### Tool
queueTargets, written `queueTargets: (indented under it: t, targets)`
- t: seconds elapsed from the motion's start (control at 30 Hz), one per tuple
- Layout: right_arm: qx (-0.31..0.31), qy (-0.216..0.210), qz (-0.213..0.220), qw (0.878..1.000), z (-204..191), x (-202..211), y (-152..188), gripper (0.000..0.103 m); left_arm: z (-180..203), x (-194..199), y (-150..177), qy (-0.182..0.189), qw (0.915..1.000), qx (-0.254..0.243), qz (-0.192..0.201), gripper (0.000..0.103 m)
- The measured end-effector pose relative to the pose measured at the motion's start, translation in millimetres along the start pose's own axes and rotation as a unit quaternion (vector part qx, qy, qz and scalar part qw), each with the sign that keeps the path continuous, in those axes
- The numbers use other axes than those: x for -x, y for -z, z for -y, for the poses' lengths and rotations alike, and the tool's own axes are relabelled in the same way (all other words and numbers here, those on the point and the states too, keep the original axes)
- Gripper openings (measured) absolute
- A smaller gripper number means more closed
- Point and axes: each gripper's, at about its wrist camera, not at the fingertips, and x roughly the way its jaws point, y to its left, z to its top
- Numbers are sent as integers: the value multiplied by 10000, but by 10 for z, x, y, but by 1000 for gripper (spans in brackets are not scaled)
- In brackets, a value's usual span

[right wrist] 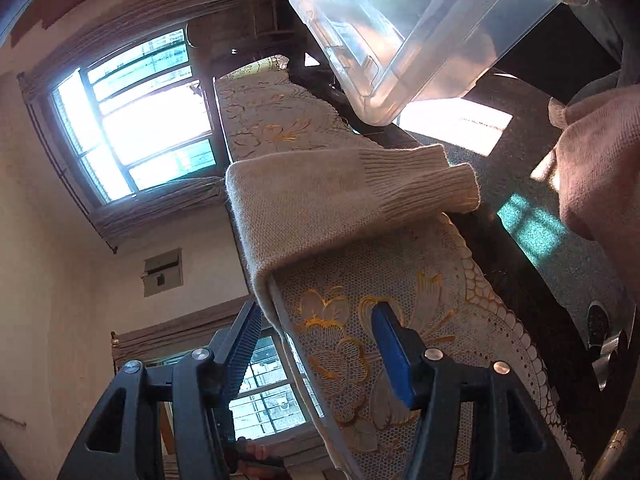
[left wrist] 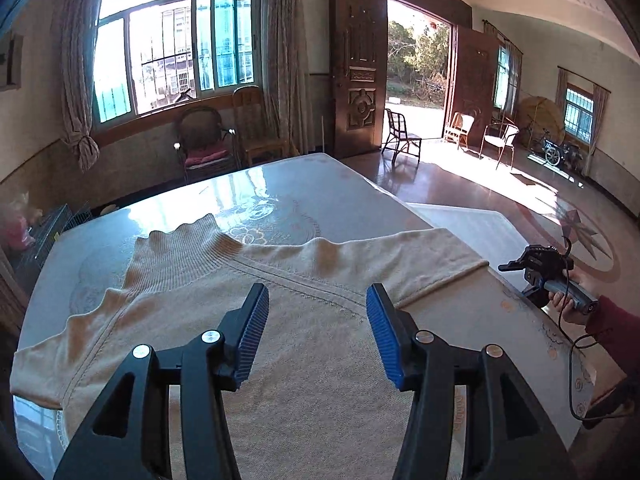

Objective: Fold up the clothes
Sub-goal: 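Grasp the sleeve cuff with the right gripper and lift it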

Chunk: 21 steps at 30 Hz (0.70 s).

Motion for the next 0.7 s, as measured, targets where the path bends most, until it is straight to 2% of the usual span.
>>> queueTargets:
  t: [0.2, 0.33, 0.47, 0.53, 0.6, 0.63, 0.67, 0.7]
  targets:
    - [-448, -605, -32, 9972, 265, -137, -281, 60, 106, -225, -19, -163, 9992, -27, -378, 54]
    - [-617, -590, -182, 9962, 315, -275, -419, 60, 170, -300, -26, -274, 9980, -207, -532, 54]
    - [-405, -616, -183, 9971, 238, -363, -495, 60, 179, -372, -13, -308, 9966, -255, -721, 54]
    - [-149, -338, -156, 9992, 146, -398, -504, 58, 183, -394, 6, -365, 9960, -268, -773, 54]
    - [107, -59, -129, 9998, 55, -433, -513, 45, 166, -402, 33, -359, 9956, -230, -831, 54]
    - [239, 73, -102, 9996, 4, -446, -516, 21, 161, -404, 47, -377, 9955, -215, -844, 54]
    - [381, 186, -37, 9991, -63, -443, -515, 9, 156, -405, 61, -394, 9953, -200, -858, 54]
    - [523, 298, 27, 9982, -129, -440, -514, 9, 149, -409, 73, -400, 9951, -187, -880, 54]
